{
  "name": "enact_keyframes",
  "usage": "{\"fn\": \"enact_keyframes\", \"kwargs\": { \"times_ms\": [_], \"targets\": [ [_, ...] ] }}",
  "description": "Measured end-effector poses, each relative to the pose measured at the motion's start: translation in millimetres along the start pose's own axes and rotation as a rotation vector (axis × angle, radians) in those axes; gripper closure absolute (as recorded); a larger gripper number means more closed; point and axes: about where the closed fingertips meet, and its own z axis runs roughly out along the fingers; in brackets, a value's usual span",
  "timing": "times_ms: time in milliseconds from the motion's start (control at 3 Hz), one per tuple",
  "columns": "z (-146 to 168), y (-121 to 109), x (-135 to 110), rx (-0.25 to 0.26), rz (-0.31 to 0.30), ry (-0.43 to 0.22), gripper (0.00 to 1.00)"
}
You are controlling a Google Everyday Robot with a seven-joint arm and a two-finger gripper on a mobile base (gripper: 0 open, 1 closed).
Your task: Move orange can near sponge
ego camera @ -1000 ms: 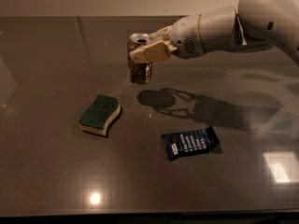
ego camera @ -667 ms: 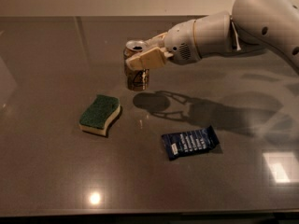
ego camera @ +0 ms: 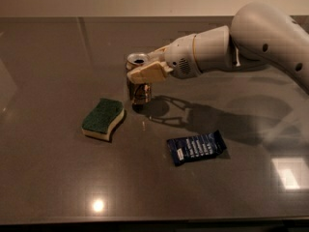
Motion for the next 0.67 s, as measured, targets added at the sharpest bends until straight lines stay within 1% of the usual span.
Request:
{"fn": "enact_keyframes", "kwargs": {
  "times_ms": [333,667],
  "targets": [
    [6.2,0.4,7.5,0.013,-0.006,-0.028,0.82],
    [11.1,-0.4,12.2,0.018,-0.013,-0.050,0.59]
  ]
}}
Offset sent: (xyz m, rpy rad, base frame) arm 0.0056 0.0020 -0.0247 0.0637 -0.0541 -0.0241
